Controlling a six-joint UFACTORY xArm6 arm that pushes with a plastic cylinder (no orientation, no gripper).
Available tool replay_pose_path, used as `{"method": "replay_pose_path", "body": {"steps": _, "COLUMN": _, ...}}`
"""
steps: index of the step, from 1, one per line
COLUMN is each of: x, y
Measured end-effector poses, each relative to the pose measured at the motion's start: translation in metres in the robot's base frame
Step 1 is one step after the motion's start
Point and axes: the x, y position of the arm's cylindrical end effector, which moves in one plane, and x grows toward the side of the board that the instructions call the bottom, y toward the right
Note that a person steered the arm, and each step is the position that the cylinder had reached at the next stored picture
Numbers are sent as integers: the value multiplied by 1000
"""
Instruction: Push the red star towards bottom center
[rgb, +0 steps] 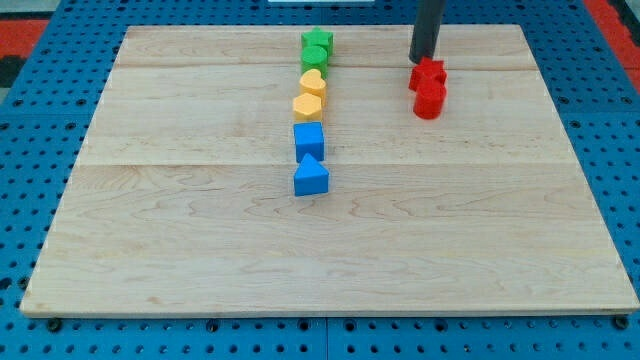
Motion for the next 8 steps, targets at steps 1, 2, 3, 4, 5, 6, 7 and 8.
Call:
{"method": "replay_pose_path", "body": {"steps": 1, "x": 44, "y": 4}}
{"method": "replay_pose_path", "body": {"steps": 2, "x": 53, "y": 35}}
{"method": "replay_pose_path", "body": {"steps": 3, "x": 80, "y": 74}}
{"method": "replay_pose_path", "body": {"steps": 4, "x": 110, "y": 77}}
{"method": "replay_pose_path", "body": {"steps": 5, "x": 124, "y": 72}}
{"method": "replay_pose_path", "body": {"steps": 6, "x": 100, "y": 90}}
{"method": "replay_pose_path", "body": {"steps": 7, "x": 88, "y": 90}}
{"method": "replay_pose_path", "body": {"steps": 8, "x": 107, "y": 49}}
